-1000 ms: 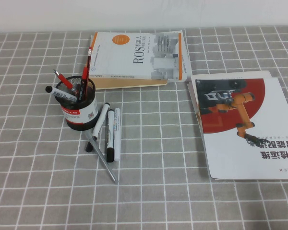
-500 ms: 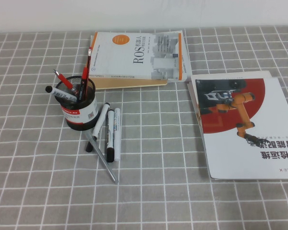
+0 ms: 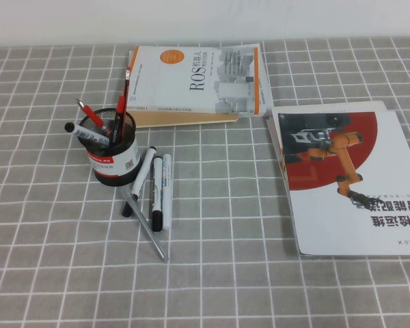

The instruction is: Put the pen into the pen holder

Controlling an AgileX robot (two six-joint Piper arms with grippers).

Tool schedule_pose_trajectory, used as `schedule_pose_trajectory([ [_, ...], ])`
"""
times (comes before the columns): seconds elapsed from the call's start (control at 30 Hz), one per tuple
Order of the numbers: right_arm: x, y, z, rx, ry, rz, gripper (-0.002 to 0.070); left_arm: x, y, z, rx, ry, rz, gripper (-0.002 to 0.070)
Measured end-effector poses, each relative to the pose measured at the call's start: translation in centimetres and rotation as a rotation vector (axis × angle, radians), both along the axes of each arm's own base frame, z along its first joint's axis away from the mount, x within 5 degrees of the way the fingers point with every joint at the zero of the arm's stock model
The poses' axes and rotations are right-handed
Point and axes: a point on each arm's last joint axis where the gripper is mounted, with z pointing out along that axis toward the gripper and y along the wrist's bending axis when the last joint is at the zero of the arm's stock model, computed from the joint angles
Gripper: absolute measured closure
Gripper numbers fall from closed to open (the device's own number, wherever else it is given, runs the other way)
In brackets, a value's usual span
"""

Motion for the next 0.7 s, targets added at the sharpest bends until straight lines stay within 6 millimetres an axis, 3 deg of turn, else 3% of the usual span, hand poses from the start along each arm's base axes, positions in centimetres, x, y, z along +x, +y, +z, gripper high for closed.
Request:
schedule_pose_trajectory([
  [0.1,1.2,0.0,2.7,-0.081,0.082,0.038,0.0689,0.0,0.0,0.0,0.000,0.000,0.000,0.0680],
  [0.3,5.0,0.2,6.1,-0.176,0.278,0.180,0.0689,0.0,0.0,0.0,0.000,0.000,0.000,0.0680],
  [0.53,9.6,0.0,7.6,-0.287,0.491,0.310,0.0689,0.0,0.0,0.0,0.000,0.000,0.000,0.0680],
  [0.7,11.8,1.2,7.4,-0.449,0.628,0.343,0.0689,0.0,0.0,0.0,0.000,0.000,0.000,0.0680],
])
